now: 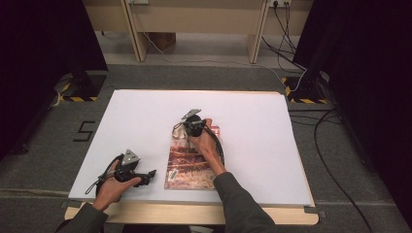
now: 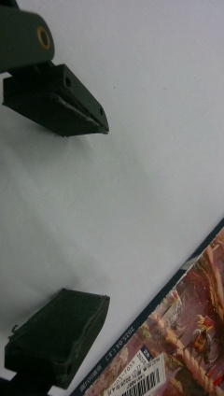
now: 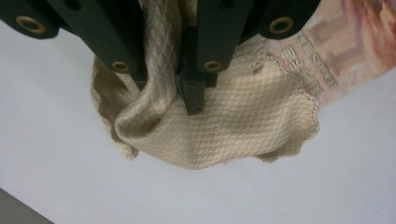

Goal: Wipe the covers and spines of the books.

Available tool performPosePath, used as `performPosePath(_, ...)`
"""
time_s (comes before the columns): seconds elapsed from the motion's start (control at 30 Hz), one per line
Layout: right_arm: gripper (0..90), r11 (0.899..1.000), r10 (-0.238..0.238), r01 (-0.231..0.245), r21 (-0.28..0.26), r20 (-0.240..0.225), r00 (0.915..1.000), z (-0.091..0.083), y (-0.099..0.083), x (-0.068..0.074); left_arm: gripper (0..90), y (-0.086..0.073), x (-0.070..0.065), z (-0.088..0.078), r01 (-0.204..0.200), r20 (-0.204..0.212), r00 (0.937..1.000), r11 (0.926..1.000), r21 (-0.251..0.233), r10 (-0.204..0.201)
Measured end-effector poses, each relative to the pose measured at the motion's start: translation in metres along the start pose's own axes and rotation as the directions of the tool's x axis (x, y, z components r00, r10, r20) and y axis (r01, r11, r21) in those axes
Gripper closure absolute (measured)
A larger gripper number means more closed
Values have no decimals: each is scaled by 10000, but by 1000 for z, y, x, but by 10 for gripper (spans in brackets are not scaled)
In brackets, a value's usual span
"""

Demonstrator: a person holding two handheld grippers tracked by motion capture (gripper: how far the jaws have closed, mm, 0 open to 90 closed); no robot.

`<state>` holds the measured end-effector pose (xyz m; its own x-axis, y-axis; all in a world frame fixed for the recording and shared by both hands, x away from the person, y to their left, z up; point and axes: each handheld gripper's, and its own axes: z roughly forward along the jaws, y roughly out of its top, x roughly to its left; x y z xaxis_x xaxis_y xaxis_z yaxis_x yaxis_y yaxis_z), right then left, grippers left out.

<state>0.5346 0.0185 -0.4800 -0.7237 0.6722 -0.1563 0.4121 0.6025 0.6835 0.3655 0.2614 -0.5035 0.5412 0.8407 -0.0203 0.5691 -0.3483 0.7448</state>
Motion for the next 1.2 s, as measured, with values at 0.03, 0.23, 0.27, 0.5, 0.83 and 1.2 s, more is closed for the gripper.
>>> performPosePath(0.03,829,10000,-78,78,-11,6,10000,2,2,2,135,0,0,0,2,5,10000,10000,4,-2)
performPosePath(0.23,829,9993,-286,268,-253,-720,9970,6,8,15,136,0,0,0,15,0,10000,10000,-11,-15)
performPosePath(0.27,829,9986,-475,454,-253,-868,9951,5,8,17,136,0,0,0,-8,1,10000,10000,6,8)
performPosePath(0.5,827,9985,-486,470,-292,-562,9972,12,14,18,136,0,0,0,-24,0,10000,10000,13,24)
performPosePath(0.83,826,9968,-796,782,-194,-869,9930,9,15,27,136,0,0,0,-22,8,10000,10000,22,22)
performPosePath(1.2,825,9956,-818,782,-516,-718,9941,-5,-7,17,137,0,0,0,-17,-14,10000,10000,1,17)
